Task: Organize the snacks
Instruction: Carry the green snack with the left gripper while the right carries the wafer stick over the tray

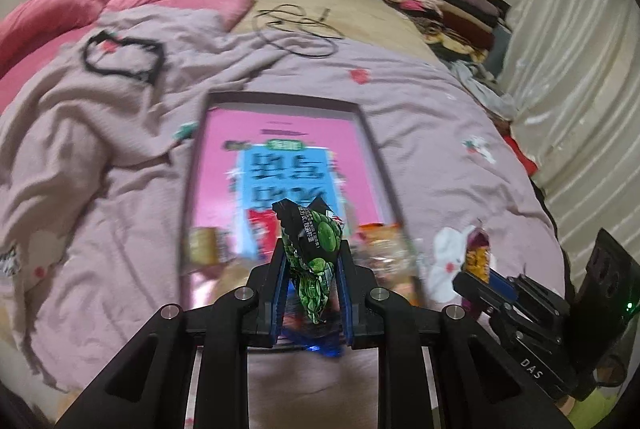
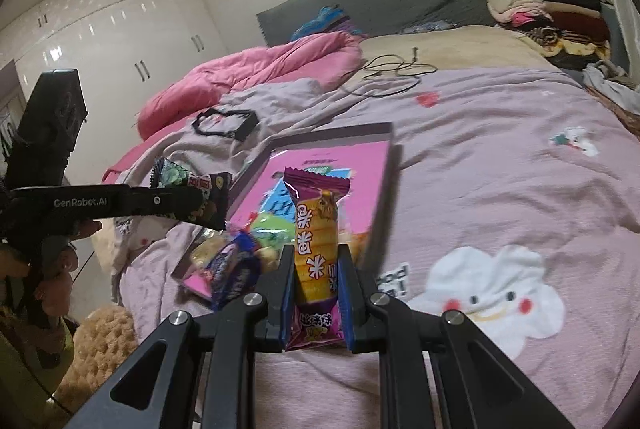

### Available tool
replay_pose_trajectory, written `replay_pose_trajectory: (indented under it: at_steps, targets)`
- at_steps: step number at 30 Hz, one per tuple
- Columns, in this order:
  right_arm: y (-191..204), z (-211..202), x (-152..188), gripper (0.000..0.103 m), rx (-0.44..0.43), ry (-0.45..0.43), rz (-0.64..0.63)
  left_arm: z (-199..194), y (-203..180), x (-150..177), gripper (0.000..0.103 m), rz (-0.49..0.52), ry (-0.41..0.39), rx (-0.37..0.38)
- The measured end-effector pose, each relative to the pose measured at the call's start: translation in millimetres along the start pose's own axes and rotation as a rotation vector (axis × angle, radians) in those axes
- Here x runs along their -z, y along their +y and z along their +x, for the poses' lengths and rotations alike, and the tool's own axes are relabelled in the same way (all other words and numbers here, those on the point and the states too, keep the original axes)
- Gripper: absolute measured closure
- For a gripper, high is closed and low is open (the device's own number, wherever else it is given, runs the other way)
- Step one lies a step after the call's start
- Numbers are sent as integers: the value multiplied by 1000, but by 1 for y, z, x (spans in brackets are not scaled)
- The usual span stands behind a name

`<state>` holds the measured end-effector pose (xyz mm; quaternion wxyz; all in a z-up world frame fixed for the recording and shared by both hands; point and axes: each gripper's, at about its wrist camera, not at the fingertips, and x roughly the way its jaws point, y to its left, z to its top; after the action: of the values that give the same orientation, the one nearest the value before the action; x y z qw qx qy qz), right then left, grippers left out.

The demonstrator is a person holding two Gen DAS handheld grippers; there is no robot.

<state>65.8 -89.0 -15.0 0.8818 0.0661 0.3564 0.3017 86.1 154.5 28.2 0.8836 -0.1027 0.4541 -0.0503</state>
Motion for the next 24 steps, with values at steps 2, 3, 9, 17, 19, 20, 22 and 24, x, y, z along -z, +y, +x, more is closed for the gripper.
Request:
replay_pose_trajectory:
  at_steps: [2,3,9,17,19,20,22,24]
  targets:
    - [9,5,1,84,-7,11,-15,-3,17,3,81,-27,-5,-17]
    - [12,6,1,84,-13,15,-19,-4,23,4,81,-39,-5,-21]
    - [31,21,2,84,-27,47,-50,-4,48,14,81,-76,0,-26]
    - [41,46,4,84,-5,94,-59,14,70,28,81,-129,14,15]
    - [41,51,4,84,2,103,-59,20,71,32,81,-137,25,27]
    - [41,53,4,84,6,105,-58,22,71,33,81,-142,27,39]
    - [40,58,3,84,13,110,-54,26,71,35,81,-149,23,55]
    - [39,61,2,84,21,109,-56,31,69,36,81,-147,23,66]
